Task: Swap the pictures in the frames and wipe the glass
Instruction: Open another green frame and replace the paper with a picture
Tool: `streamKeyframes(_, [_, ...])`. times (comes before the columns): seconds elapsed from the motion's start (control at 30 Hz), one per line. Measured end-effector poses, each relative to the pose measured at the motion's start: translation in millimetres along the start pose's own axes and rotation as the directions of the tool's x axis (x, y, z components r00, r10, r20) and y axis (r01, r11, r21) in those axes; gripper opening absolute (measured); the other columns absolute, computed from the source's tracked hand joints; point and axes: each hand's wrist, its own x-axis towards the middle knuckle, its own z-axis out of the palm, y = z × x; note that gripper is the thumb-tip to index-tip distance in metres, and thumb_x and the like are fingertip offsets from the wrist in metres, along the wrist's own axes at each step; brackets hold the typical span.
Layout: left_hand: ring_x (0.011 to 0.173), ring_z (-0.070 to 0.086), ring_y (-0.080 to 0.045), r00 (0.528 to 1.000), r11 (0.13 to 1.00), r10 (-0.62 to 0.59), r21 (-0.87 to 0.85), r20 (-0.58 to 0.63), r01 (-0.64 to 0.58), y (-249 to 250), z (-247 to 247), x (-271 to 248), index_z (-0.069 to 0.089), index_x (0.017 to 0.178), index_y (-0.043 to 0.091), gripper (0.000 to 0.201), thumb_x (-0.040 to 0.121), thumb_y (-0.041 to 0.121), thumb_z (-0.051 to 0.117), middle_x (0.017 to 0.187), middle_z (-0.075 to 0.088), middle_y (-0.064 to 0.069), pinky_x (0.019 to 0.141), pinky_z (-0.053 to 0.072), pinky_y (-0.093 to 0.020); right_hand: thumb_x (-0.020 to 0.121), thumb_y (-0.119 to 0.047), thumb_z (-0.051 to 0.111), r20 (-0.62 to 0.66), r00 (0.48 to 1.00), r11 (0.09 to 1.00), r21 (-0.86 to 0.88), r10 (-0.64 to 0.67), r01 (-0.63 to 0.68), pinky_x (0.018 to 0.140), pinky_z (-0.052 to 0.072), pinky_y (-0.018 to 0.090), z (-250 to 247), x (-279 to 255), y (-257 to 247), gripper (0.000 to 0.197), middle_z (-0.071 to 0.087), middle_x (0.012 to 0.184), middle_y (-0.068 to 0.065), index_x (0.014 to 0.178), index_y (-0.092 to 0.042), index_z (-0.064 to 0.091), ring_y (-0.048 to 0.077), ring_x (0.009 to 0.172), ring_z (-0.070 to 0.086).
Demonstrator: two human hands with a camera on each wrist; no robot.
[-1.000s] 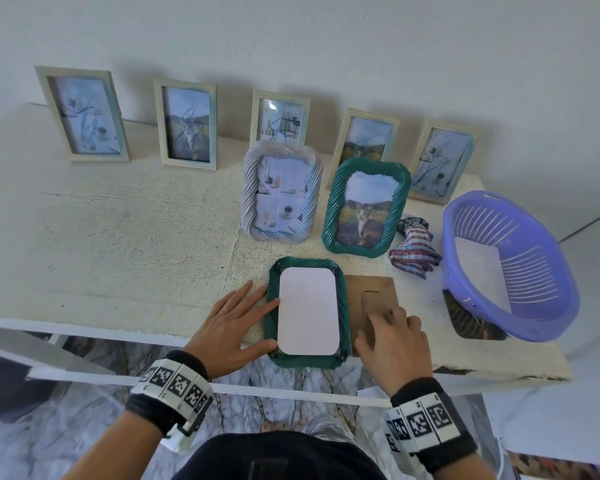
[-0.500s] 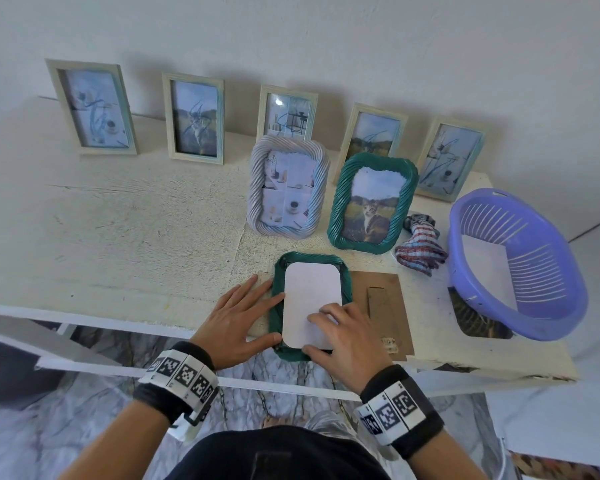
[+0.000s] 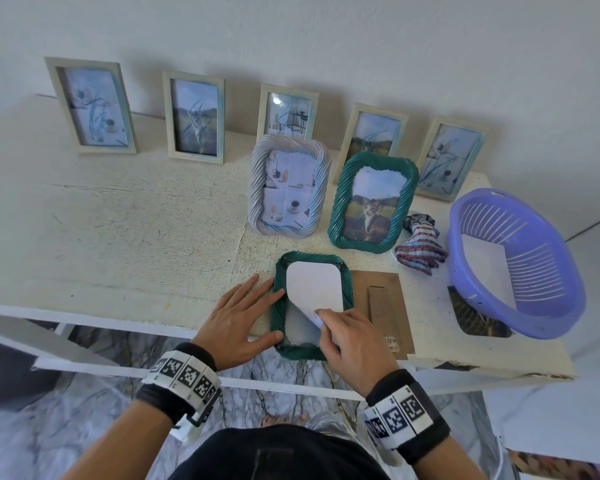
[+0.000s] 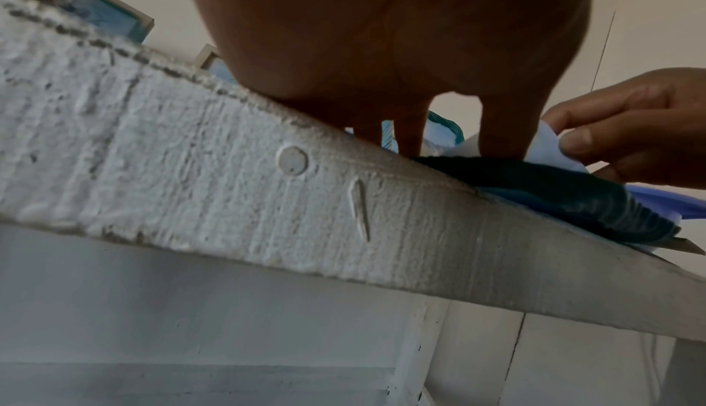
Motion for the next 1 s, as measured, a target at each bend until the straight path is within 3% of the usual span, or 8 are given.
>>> streamKeyframes(0.07, [0.15,-0.001,-0.012,1.0,1.0,0.001,0.009,0.006,-0.001,0,0,-1,0.023,0.152,0.032,0.074,0.09,0.071,0.03,0.161,0.012,0.008,0.119,-0.003,-0.029,0.092,-0.023,0.035,-0.035,0.998,0.998,0.035,0.06,-0.059,0.05,0.03,0.025,-2,2,-1,0.031,0.05,0.063,-0.007,0.118,-0.018,0.05,0.014,0.061,0.045])
streamKeyframes(0.2, [0.15,-0.001,-0.012,1.0,1.0,0.006,0.025,0.002,-0.006,-1,1,-1,0.024,0.152,0.032,0.074,0.09,0.072,0.027,0.161,0.014,0.007,0.119,-0.002,-0.03,0.093,-0.015,0.043,-0.027,0.988,0.979,0.142,0.149,-0.144,0.045,0.022,0.019,-10,2,-1,0.046,0.036,0.057,-0.009,0.139,-0.018,0.039,0.007,0.047,0.033])
streamKeyframes(0.33, [0.149,-0.005,-0.01,1.0,0.999,-0.018,-0.035,0.02,0.019,2,-1,0,0.015,0.153,0.035,0.075,0.088,0.069,0.031,0.161,0.011,0.009,0.12,-0.001,-0.033,0.092,-0.022,0.038,-0.005,0.991,0.988,0.083,0.132,-0.131,0.046,0.029,0.025,-8,1,-4,0.051,0.042,0.058,-0.005,0.142,-0.02,0.036,0.009,0.048,0.035])
streamKeyframes(0.53, [0.15,0.001,-0.015,1.0,1.0,0.019,0.002,-0.011,-0.019,-1,4,-2,0.029,0.148,0.041,0.063,0.092,0.067,0.032,0.161,0.016,0.005,0.12,0.001,-0.035,0.096,-0.022,0.042,0.004,0.988,0.982,0.107,0.153,-0.153,0.049,0.043,0.029,-7,0,-6,0.051,0.049,0.065,-0.002,0.145,-0.023,0.028,0.012,0.053,0.045])
streamKeyframes(0.73, [0.15,-0.001,-0.015,1.0,1.0,0.01,0.001,-0.005,-0.01,-1,3,-1,0.031,0.148,0.042,0.062,0.091,0.066,0.034,0.161,0.016,0.004,0.12,0.001,-0.035,0.091,-0.011,0.048,-0.076,0.975,0.968,0.161,0.209,-0.195,0.042,0.023,0.018,-23,-2,-10,0.056,0.032,0.05,-0.014,0.145,-0.02,0.035,0.007,0.041,0.033])
streamKeyframes(0.83, [0.15,-0.004,-0.014,1.0,1.0,0.011,0.0,0.003,-0.011,0,2,-1,0.03,0.148,0.041,0.062,0.091,0.067,0.033,0.161,0.013,0.005,0.12,0.0,-0.035,0.088,-0.005,0.05,-0.136,0.963,0.963,0.169,0.232,-0.208,0.042,0.025,0.02,-36,-7,-8,0.065,0.028,0.051,-0.014,0.146,-0.027,0.031,0.007,0.04,0.031])
streamKeyframes(0.9, [0.15,-0.006,-0.012,1.0,1.0,0.008,0.002,0.012,-0.008,0,2,-1,0.029,0.148,0.042,0.063,0.091,0.068,0.031,0.162,0.012,0.006,0.12,-0.001,-0.035,0.086,-0.001,0.052,-0.207,0.948,0.963,0.17,0.244,-0.211,0.042,0.03,0.02,-43,-11,-2,0.068,0.035,0.055,-0.01,0.144,-0.03,0.033,0.007,0.043,0.033])
streamKeyframes(1.0, [0.15,-0.006,-0.012,1.0,1.0,0.009,0.002,0.013,-0.009,-1,2,-1,0.028,0.149,0.041,0.065,0.091,0.07,0.03,0.162,0.012,0.006,0.12,-0.001,-0.035,0.084,0.008,0.053,-0.348,0.901,0.96,0.196,0.26,-0.201,0.052,0.033,0.006,-50,-19,13,0.056,0.062,0.076,0.012,0.134,-0.015,0.052,0.006,0.05,0.036])
